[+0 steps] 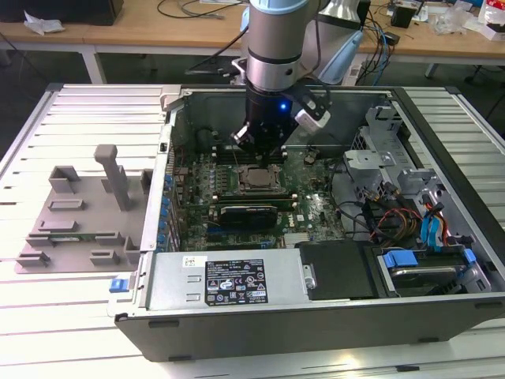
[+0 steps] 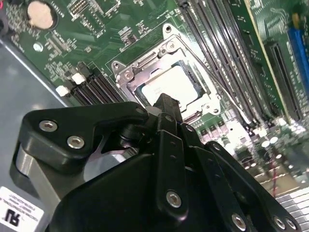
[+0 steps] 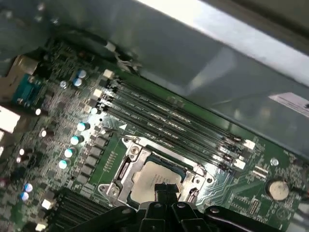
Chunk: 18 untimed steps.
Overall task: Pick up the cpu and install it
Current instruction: 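Close the cpu cover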
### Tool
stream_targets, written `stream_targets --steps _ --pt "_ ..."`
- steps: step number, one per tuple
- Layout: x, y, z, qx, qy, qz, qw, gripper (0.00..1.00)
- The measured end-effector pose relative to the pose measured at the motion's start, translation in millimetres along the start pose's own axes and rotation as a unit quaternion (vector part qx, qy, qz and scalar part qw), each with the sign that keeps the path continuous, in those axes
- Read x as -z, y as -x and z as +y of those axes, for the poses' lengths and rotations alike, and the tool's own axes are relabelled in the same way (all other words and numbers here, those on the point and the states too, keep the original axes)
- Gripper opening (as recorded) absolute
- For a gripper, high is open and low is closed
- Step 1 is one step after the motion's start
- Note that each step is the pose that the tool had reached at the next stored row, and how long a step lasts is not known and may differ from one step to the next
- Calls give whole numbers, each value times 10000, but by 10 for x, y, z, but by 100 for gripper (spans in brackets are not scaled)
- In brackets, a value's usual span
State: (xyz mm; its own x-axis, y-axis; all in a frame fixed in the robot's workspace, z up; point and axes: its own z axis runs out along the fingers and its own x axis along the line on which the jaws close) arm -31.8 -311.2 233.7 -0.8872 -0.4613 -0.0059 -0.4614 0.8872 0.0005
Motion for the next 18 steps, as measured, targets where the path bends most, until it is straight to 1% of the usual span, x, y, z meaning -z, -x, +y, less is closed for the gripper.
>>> stream_targets --steps 2,3,4,6,8,9,11,12,14,15,17,18 --pt "0 0 0 192 0 1 9998 11" --pt "0 0 0 381 0 2 9993 11" --pt "0 0 0 555 0 2 9985 11" --pt "0 0 0 745 1 2 9972 11" --pt "0 0 0 1060 3 2 9944 11" --pt "0 0 0 1285 3 3 9917 11" --pt "0 0 0 1594 2 5 9872 11" --pt "0 0 0 1676 2 5 9858 11" --pt "0 0 0 1678 3 4 9858 11" --pt "-1 0 0 1642 3 5 9864 11" --pt "-4 0 0 1357 0 5 9908 11" --pt "-5 0 0 1232 -1 6 9924 11"
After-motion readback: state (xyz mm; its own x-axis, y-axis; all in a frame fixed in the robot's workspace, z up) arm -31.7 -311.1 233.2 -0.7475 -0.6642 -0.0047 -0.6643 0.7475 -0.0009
